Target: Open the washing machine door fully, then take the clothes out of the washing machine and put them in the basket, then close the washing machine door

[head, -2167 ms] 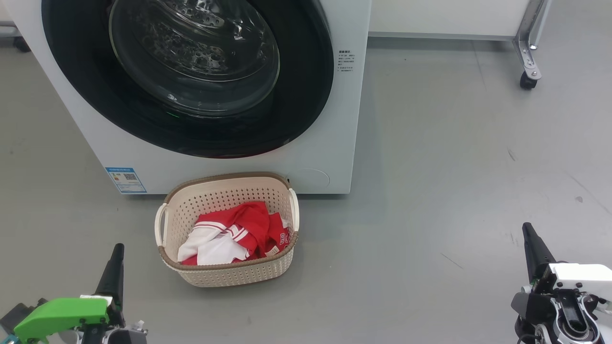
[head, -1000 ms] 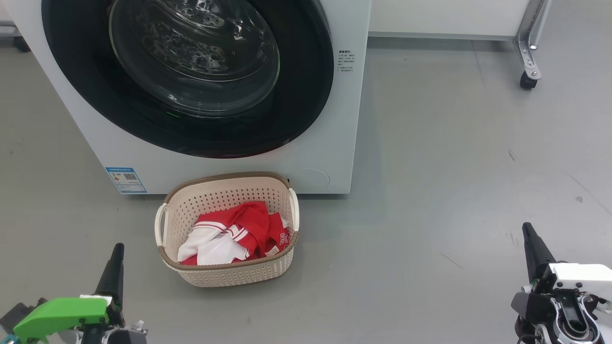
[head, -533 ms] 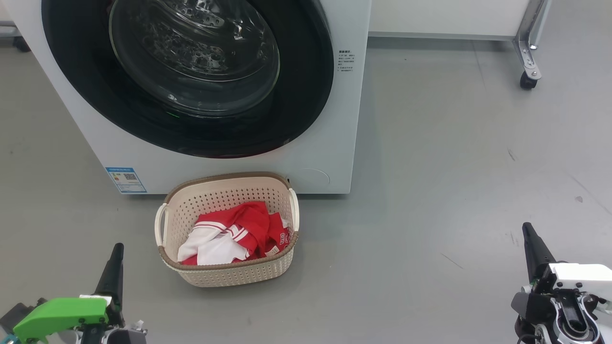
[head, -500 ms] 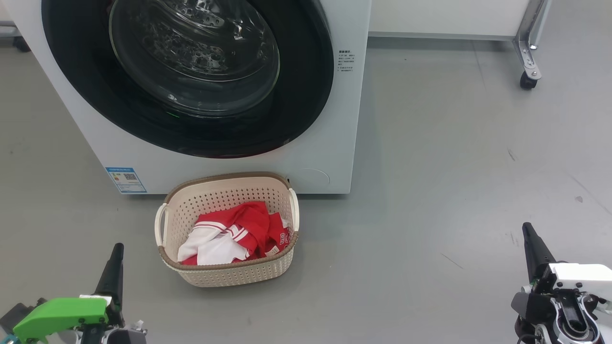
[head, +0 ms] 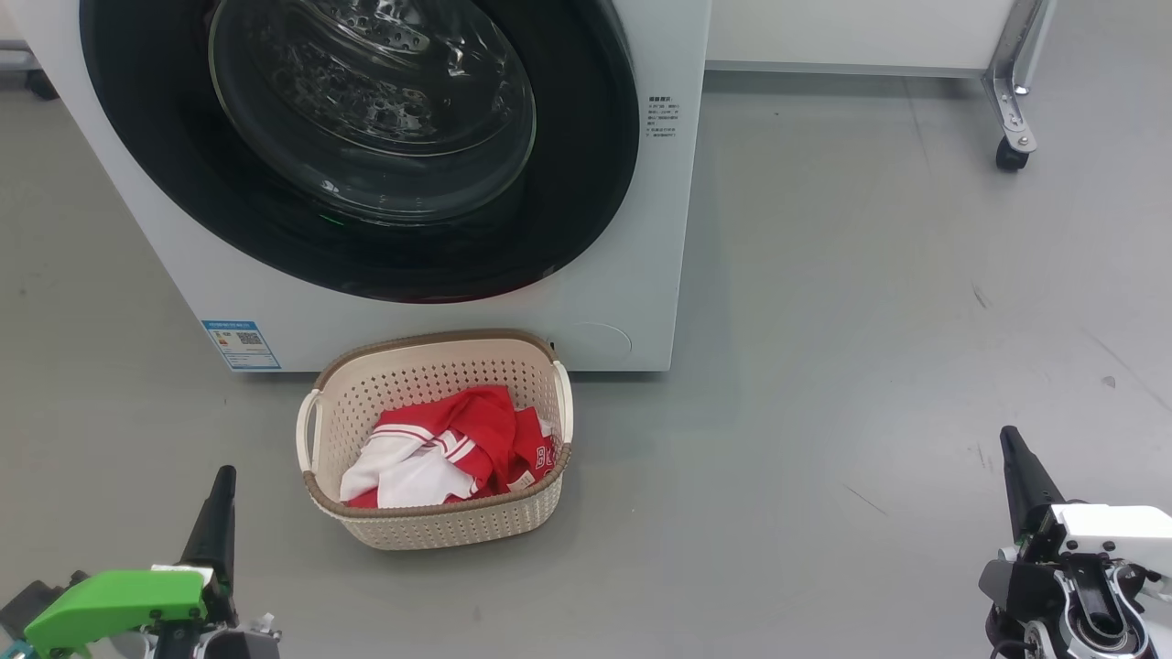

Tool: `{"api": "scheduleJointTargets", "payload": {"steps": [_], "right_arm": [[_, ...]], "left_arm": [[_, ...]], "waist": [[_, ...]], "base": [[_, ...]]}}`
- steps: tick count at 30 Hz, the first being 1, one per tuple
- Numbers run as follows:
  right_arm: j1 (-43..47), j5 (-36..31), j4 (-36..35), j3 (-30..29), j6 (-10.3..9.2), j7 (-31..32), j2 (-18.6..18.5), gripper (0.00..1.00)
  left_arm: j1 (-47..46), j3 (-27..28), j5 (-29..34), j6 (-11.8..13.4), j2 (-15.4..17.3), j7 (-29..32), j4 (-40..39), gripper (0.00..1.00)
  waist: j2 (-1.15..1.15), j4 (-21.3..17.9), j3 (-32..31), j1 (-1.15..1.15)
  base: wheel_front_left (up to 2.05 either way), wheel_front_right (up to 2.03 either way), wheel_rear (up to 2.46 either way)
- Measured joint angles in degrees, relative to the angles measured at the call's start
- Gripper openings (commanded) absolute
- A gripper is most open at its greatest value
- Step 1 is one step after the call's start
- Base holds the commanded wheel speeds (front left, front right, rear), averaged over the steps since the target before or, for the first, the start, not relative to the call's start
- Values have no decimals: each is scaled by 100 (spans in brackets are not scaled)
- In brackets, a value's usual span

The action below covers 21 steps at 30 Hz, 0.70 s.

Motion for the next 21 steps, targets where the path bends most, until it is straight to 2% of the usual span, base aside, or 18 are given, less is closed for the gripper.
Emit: {"api": "scheduleJointTargets", "payload": {"steps": [21], "right_arm": [[0,0,-1,0,0,0,0,0]], "left_arm": [[-1,9,0,0,-1,1,-2,0]], "waist": [[0,0,0,0]], "base": [[0,0,0]]}}
